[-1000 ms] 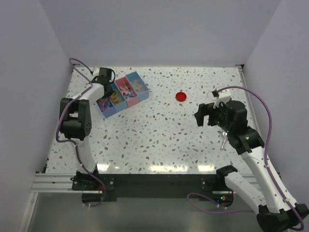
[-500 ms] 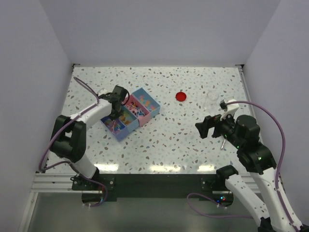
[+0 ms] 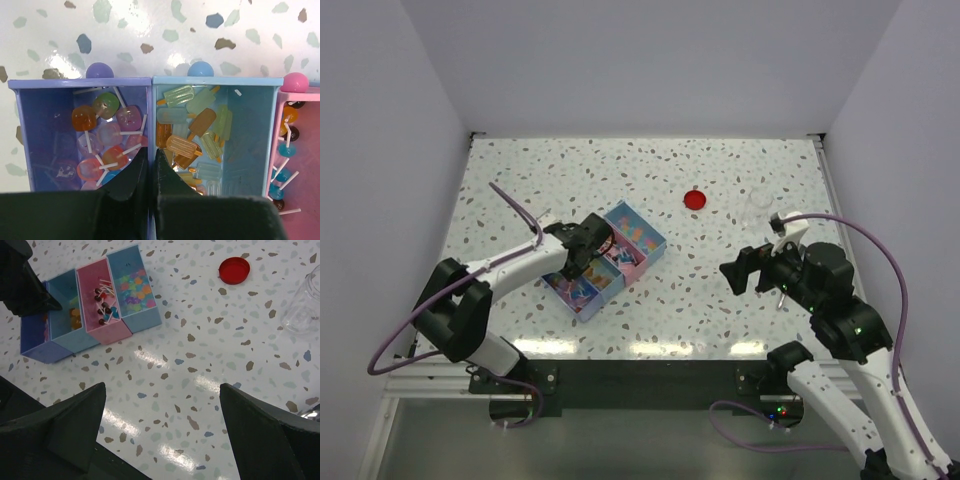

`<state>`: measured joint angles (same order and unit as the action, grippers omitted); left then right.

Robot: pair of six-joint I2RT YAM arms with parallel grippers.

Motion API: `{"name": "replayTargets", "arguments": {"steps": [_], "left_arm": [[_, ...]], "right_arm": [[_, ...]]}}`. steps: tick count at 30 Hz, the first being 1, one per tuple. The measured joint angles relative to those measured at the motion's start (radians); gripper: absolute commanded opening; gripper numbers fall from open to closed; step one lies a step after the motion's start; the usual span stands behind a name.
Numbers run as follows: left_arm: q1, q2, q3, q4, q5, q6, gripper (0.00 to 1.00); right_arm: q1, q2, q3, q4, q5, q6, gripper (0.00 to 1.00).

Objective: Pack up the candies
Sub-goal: Move the storage box to the center of the board.

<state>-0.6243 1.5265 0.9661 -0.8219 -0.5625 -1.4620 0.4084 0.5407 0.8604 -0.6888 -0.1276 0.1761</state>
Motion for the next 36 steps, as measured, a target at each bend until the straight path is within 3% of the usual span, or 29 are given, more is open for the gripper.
{"name": "replayTargets", "arguments": {"steps": [7,16,23,27,32,36], "left_arm": [[-0.097,-0.018,-0.018,-0.056,-0.013,-0.104,0.03],[-0.190,-0.059,-0.060,-0.073,0.039,-0.204,0.26],[-0.214,-0.109,-0.053,-0.076,0.072,-0.177,0.45],[-0.214,-0.187,-0.025,-0.068,0.056,-0.051,0.50],[-0.197,-0.255,0.080,0.016,0.006,0.265,0.55],[-0.070,-0.294,0.124,0.160,0.068,0.562,0.60]], "right_arm": [[0.012,0.000,-0.003,0.000,-0.005,0.019,0.99],[0.013,0.002,-0.019,0.002,-0.019,0.043,0.99],[0.013,0.040,-0.018,0.021,-0.017,0.069,0.99],[0.013,0.154,0.027,0.010,0.021,0.087,0.99],[0.013,0.423,0.253,-0.027,0.121,0.093,0.99],[0.001,0.643,0.458,-0.064,0.227,0.087,0.99]]}}
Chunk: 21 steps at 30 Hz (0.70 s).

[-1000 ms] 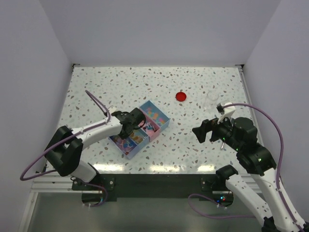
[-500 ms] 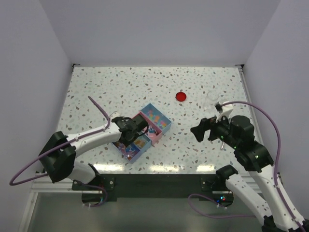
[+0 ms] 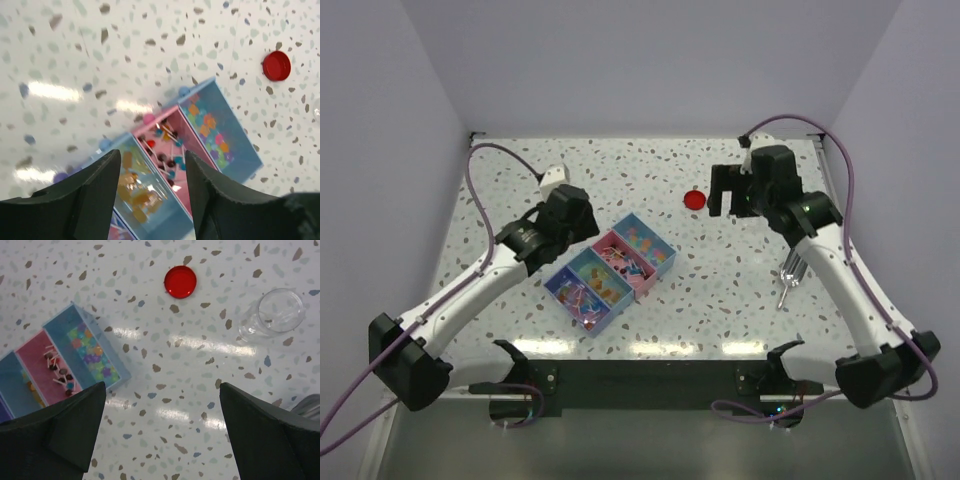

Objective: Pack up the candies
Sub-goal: Move the storage box to the center of the board, then move the packing bottle to the center of the board.

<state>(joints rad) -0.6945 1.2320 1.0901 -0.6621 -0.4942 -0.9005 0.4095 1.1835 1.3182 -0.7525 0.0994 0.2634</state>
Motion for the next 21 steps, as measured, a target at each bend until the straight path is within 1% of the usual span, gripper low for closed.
{"name": "replayTargets", "arguments": {"steps": [1,3,4,5,8,10,11,13,14,16,19,21], "left_arm": [[0.043,-0.015,-0.004,0.035,0.026,0.076,0.63],[0.124,-0.050,-0.032,0.110,0.077,0.211,0.65],[0.159,-0.072,-0.052,0.140,0.106,0.274,0.67],[0.190,-0.092,-0.069,0.163,0.137,0.330,0.68],[0.284,-0.134,-0.119,0.216,0.240,0.469,0.70],[0.336,-0.150,-0.155,0.238,0.307,0.542,0.70],[0.367,-0.156,-0.174,0.245,0.327,0.572,0.70],[0.380,-0.172,-0.216,0.256,0.366,0.620,0.70],[0.380,-0.181,-0.236,0.259,0.387,0.637,0.71],[0.379,-0.199,-0.270,0.264,0.420,0.669,0.71],[0.379,-0.206,-0.281,0.266,0.438,0.698,0.71],[0.379,-0.206,-0.280,0.274,0.439,0.711,0.71]], "right_arm": [[-0.014,0.046,0.040,-0.007,0.015,-0.002,0.99],[-0.072,0.129,0.100,-0.018,0.017,-0.003,0.97],[-0.116,0.165,0.122,-0.022,0.015,-0.002,0.93],[-0.154,0.193,0.135,-0.022,0.016,0.000,0.86],[-0.283,0.297,0.174,-0.029,0.023,0.007,0.74],[-0.350,0.370,0.198,-0.031,0.018,0.012,0.72],[-0.379,0.404,0.206,-0.030,0.011,0.013,0.68],[-0.433,0.466,0.209,-0.025,-0.019,0.010,0.64],[-0.457,0.494,0.209,-0.025,-0.033,0.005,0.58],[-0.493,0.542,0.209,-0.021,-0.050,-0.004,0.53],[-0.531,0.600,0.225,-0.021,-0.090,-0.015,0.49],[-0.539,0.627,0.238,-0.015,-0.106,-0.019,0.44]]}}
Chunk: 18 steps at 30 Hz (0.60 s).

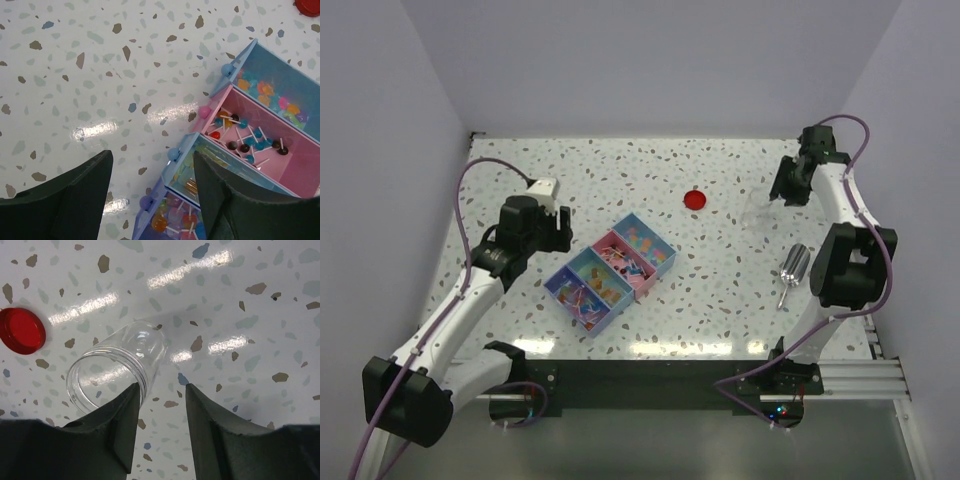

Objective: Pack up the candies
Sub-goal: Move the packing bottle to the center of the board.

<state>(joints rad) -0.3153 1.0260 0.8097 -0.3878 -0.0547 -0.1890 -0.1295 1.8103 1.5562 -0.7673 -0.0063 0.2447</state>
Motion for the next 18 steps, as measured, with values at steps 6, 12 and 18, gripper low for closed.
{"name": "replayTargets", "arguments": {"steps": [6,12,18], "left_arm": [[0.000,0.025,0.024,0.006,-0.001,0.026,0.71],[0.000,0.048,0.032,0.018,-0.002,0.034,0.71],[0.000,0.051,0.027,0.055,-0.002,0.036,0.71]], "right_arm": [[0.001,0.018,0.005,0.032,-0.041,-0.011,0.37],[0.001,0.036,0.010,0.054,-0.047,-0.034,0.26],[0.024,0.051,0.015,0.057,-0.050,-0.080,0.09]]}}
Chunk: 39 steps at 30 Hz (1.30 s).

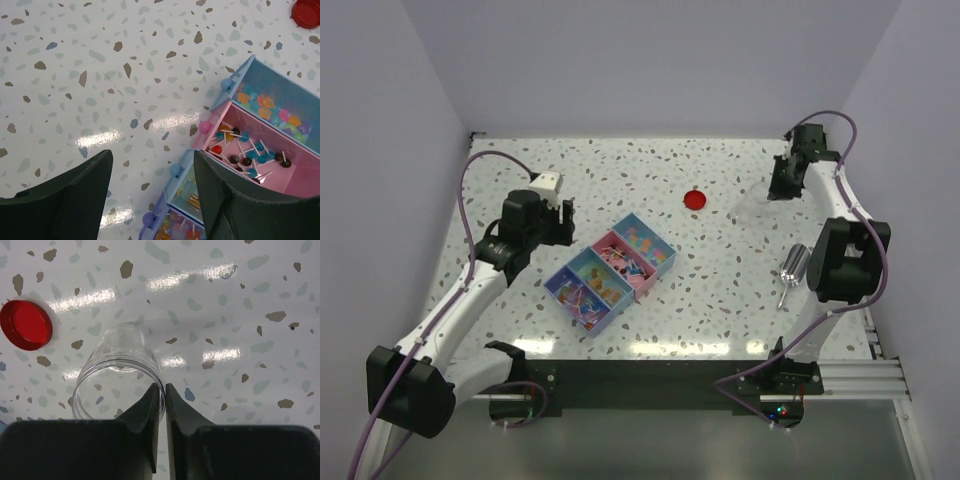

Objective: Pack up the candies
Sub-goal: Move the packing bottle to the center of the board.

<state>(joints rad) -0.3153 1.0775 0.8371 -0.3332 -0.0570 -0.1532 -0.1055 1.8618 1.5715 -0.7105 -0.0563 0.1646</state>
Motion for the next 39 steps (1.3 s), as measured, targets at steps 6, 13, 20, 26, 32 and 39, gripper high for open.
{"name": "replayTargets", "arguments": {"steps": [6,13,20,26,32,39], "left_arm": [[0.000,-0.001,-0.034,0.033,0.000,0.000,0.71],[0.000,-0.001,-0.061,0.056,0.000,-0.002,0.71],[-0.001,0.000,-0.083,0.067,0.002,-0.003,0.71],[-0.002,-0.001,-0.083,0.079,0.002,-0.003,0.70],[-0.006,-0.001,-0.092,0.087,0.002,-0.003,0.71],[-0.008,0.000,-0.099,0.087,0.016,-0.003,0.72]], "right_arm": [[0.105,0.000,0.021,-0.008,0.086,-0.071,0.00],[0.301,0.000,0.053,-0.064,0.168,-0.127,0.00],[0.459,0.000,0.119,-0.101,0.216,-0.140,0.00],[0.487,0.010,0.136,-0.106,0.233,-0.140,0.01],[0.496,0.051,0.135,-0.102,0.249,-0.139,0.07],[0.500,0.069,0.128,-0.098,0.250,-0.136,0.31]]}}
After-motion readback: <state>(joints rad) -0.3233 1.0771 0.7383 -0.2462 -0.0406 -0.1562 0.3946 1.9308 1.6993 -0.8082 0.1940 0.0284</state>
